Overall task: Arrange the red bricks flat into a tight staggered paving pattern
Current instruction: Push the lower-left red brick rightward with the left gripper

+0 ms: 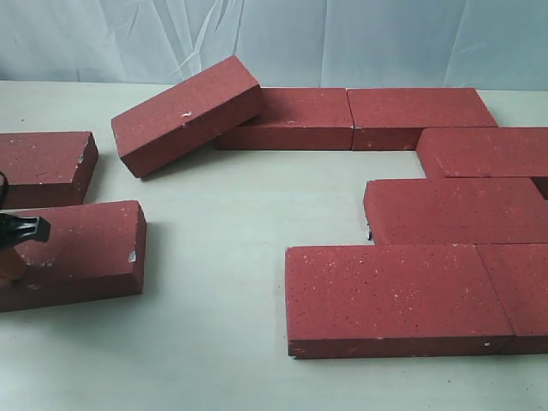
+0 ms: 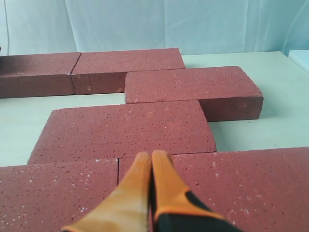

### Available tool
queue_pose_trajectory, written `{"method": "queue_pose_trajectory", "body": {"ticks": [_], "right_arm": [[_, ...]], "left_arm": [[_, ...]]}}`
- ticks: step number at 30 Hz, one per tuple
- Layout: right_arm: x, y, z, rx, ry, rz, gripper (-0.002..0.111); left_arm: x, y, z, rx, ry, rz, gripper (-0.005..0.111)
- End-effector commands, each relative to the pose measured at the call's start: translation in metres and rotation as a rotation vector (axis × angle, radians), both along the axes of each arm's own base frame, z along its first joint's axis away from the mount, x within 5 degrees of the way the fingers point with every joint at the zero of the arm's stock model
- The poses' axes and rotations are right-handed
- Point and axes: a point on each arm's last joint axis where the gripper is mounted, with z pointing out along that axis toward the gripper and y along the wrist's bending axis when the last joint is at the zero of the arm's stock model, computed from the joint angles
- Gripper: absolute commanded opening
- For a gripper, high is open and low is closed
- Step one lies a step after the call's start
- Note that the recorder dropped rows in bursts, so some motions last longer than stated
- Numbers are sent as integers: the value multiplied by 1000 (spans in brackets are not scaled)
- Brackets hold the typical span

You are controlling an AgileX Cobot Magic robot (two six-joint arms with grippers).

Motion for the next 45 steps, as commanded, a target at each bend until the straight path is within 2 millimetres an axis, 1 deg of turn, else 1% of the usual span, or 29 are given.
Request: {"method": "queue_pose_trajectory", "body": {"ticks": [1,4,7,12,15,17,19,21,26,30,32,35,42,45], "right_arm": [[0,0,-1,-4,-9,6,-1],[0,0,-1,-4,-9,6,-1],[0,0,-1,-4,-9,6,-1],[0,0,-1,-5,-9,6,-1],[0,0,-1,-5,-9,6,-1],[0,0,-1,-5,-9,6,-1],[0,0,-1,-5,-9,6,-1],[0,0,-1,-5,-9,6,-1],[0,0,-1,-5,-9,6,-1],[0,0,-1,-5,-9,6,-1],[0,0,-1,-5,-9,6,-1],[0,0,-1,-4,-9,6,-1],[0,0,-1,-4,-9,6,-1],[0,0,-1,-4,-9,6,-1]], "left_arm": [[3,-14,0,-16,-27,-25,0],[5,-21,1,-16,-50,-39,0],[7,-21,2,-17,-62,-37,0],[12,-18,18,14,-91,-77,0],[14,-12,29,85,-121,-122,0],[16,1,32,139,-137,-66,0],[15,15,30,170,-119,11,0],[14,22,27,170,-93,45,0],[15,24,16,149,-56,72,0],[18,20,-2,95,-19,56,0],[20,19,-8,85,1,58,0],[21,15,-10,63,6,62,0],[25,-27,-8,3,-46,-42,0],[28,-42,-6,-35,-83,-42,0]]}}
